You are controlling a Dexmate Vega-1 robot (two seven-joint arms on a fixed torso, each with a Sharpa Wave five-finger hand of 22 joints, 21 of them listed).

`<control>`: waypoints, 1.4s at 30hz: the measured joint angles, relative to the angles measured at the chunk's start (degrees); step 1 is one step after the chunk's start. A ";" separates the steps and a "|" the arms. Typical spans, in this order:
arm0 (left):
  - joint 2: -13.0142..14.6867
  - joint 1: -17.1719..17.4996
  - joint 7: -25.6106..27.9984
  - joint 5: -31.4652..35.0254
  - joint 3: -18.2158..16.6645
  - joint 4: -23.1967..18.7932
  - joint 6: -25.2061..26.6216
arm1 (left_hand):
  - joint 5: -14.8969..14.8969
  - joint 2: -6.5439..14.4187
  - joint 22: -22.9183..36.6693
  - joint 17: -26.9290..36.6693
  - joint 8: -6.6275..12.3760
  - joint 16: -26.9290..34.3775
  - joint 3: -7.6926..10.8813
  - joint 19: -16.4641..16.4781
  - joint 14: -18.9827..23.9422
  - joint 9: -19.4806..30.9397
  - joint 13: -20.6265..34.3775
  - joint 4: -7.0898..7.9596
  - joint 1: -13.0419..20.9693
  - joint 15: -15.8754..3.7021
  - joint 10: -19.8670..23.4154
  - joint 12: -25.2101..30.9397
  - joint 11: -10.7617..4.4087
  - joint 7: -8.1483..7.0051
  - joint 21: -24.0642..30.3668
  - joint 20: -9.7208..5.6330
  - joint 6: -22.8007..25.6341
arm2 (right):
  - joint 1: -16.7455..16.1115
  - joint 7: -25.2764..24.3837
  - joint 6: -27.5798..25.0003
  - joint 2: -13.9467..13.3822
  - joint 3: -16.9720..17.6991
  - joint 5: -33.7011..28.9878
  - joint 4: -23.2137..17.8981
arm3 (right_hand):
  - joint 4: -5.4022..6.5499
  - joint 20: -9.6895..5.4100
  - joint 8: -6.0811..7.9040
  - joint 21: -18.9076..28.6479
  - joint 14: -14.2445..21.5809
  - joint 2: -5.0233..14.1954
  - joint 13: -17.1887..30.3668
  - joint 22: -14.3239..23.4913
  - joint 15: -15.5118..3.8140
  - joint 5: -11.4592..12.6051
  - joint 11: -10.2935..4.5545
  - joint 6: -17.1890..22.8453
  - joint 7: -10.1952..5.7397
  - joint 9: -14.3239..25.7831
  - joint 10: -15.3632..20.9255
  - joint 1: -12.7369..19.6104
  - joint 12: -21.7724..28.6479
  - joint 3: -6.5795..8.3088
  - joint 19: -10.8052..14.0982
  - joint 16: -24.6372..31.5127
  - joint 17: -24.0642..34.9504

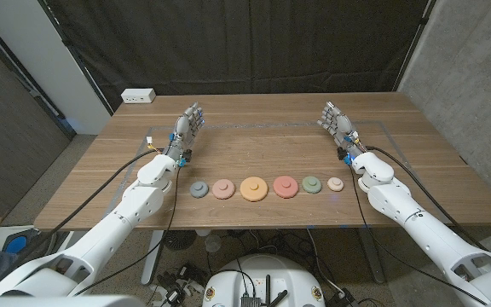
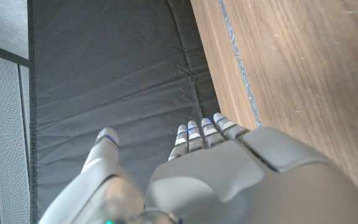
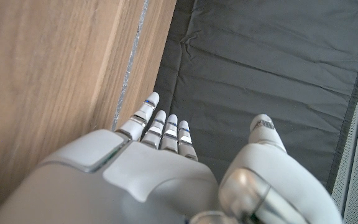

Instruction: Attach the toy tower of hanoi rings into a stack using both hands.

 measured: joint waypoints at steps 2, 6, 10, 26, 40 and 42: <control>0.02 0.07 -0.03 0.00 -0.09 0.00 -0.14 | 0.00 0.01 0.00 0.00 0.00 0.00 0.00 0.00 0.00 0.00 0.00 0.00 0.01 0.00 -0.01 0.00 0.01 -0.18 0.00 0.00 0.18 | -0.05 -0.13 0.18 0.02 -0.02 -0.12 -0.15 | 0.00 0.22 0.00 0.00 0.15 0.00 0.00 0.00 0.15 0.00 -0.01 0.00 0.00 0.00 0.01 0.00 0.00 0.00 0.22 0.00 0.03; 0.03 0.22 -0.03 0.03 -0.21 0.00 -0.51 | 0.00 0.22 0.00 0.00 0.00 0.00 0.00 0.00 0.00 -0.01 0.00 0.00 0.22 0.00 0.39 0.00 0.04 -0.18 0.00 0.00 0.18 | -0.15 -0.22 0.39 0.07 -0.06 -0.28 -0.38 | 0.00 0.11 0.00 0.00 0.42 0.00 -0.16 0.00 0.35 0.00 -0.01 0.00 0.00 0.00 0.61 0.00 0.00 0.00 0.72 0.15 -0.13; 0.03 0.29 -0.03 0.09 -0.32 -0.02 -0.88 | 0.00 0.22 0.00 -0.01 0.00 0.00 0.00 0.31 0.31 0.00 -0.01 0.00 0.22 -0.31 0.48 0.00 0.12 0.12 0.00 -0.30 0.49 | -0.29 -0.32 0.61 0.09 -0.09 -0.41 -0.57 | 0.00 0.43 0.00 0.00 0.80 0.00 -0.16 0.00 0.37 0.00 -0.01 0.00 0.00 0.00 0.61 0.00 0.00 0.00 1.03 0.41 -0.15; 0.46 0.75 1.61 1.37 -0.55 -1.24 -1.44 | 0.00 0.53 -0.01 0.18 0.00 0.65 0.23 2.79 3.51 -0.01 -0.17 -0.24 0.53 0.56 1.70 0.43 0.11 -1.21 0.60 1.57 2.43 | -0.90 -0.63 2.60 0.23 -0.17 -1.45 -1.46 | 0.00 2.28 0.43 0.00 4.54 0.24 -0.70 0.27 2.04 0.00 -0.48 1.47 -0.85 0.14 2.65 0.23 0.36 0.00 4.12 1.72 -0.14; 0.68 0.75 4.82 3.25 0.02 -2.95 0.68 | 0.00 0.53 0.73 0.80 0.00 3.33 0.65 13.39 15.71 -0.02 0.00 -0.16 0.53 1.48 4.52 1.24 0.45 -3.88 3.72 6.33 3.65 | -1.63 -0.89 2.67 -0.46 0.42 -1.36 -2.24 | -0.19 4.60 0.88 4.32 19.48 1.94 0.78 1.25 3.86 0.65 0.07 4.35 -2.86 0.53 6.05 1.93 2.03 0.66 18.19 8.71 3.24; 0.73 0.84 5.49 3.51 0.05 -3.34 1.03 | 0.00 0.71 0.96 1.00 0.00 4.02 0.72 16.00 18.52 0.05 0.00 -0.24 0.35 1.20 5.33 1.38 0.86 -3.96 4.63 6.36 3.99 | -1.69 -1.09 2.86 -0.45 0.53 -1.35 -2.21 | -0.19 3.86 1.11 5.64 22.38 2.19 1.18 1.58 3.30 0.65 0.02 4.92 -2.87 0.54 6.62 2.18 2.08 0.66 20.93 10.44 4.63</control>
